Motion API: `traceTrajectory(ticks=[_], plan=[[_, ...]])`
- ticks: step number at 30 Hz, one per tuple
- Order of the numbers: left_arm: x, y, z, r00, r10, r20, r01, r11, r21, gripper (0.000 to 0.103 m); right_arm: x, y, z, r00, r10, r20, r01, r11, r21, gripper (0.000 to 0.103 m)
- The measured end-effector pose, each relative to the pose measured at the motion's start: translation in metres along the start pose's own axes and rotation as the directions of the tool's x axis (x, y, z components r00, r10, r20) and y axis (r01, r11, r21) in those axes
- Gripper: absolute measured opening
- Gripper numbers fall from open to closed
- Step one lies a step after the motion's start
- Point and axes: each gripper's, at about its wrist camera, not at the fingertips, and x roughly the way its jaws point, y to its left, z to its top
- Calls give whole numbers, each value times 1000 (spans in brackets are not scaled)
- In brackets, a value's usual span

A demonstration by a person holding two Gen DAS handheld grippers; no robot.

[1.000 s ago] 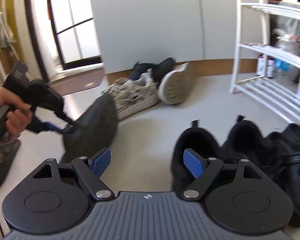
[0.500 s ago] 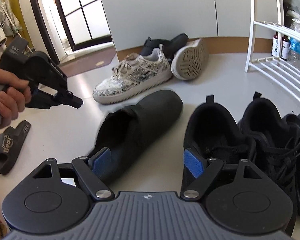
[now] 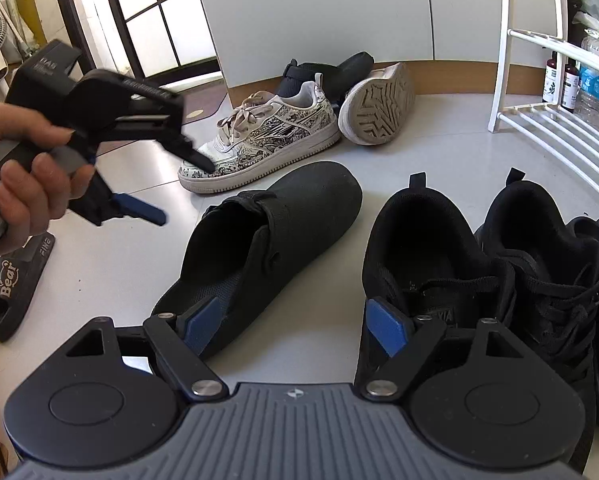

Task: Organize scattered shoes
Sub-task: 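Lift the black slide with the left gripper, then carry the black slide with the left gripper toward the right gripper and lower it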

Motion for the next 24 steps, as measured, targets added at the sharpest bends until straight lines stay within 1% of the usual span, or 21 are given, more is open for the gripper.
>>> traceTrajectory(ticks=[4,5,6,7,8,9,12,15,18,24], plan=[[14,-12,-4,999,-32,-27,32,999,2,65,0,0,0,1000,0,-2,0,1000,-3,84],[16,-13,-4,999,-35,-22,35,999,-6,57,0,0,0,1000,0,-3,0,1000,-3,84],[21,-13,-4,999,-34,-10,34,999,-22,47,0,0,0,1000,1,-5,-1,1000,-4,84],[24,-12,-3,1000,-27,-7,27,999,-26,44,1,0,0,1000,1,-6,-1,1000,-5,84],[26,-11,-3,1000,-22,-7,21,999,-34,39,1,1,0,1000,1,-8,-1,1000,-6,84],[31,-8,-3,1000,-14,-8,14,998,-56,30,1,1,-1,1000,2,-9,-2,1000,-6,84],[39,-1,-4,999,-35,-4,35,995,-98,28,3,2,-1,1000,3,-14,-3,1000,-9,84],[39,-3,-7,999,-51,13,52,995,-87,21,4,2,-2,1000,4,-19,-4,1000,-11,84],[38,-5,-10,999,-53,9,54,996,-73,19,5,3,-2,1000,5,-23,-5,1000,-13,84],[32,3,-21,997,-72,-15,71,994,-79,18,5,11,2,999,9,-30,-10,999,-37,84]])
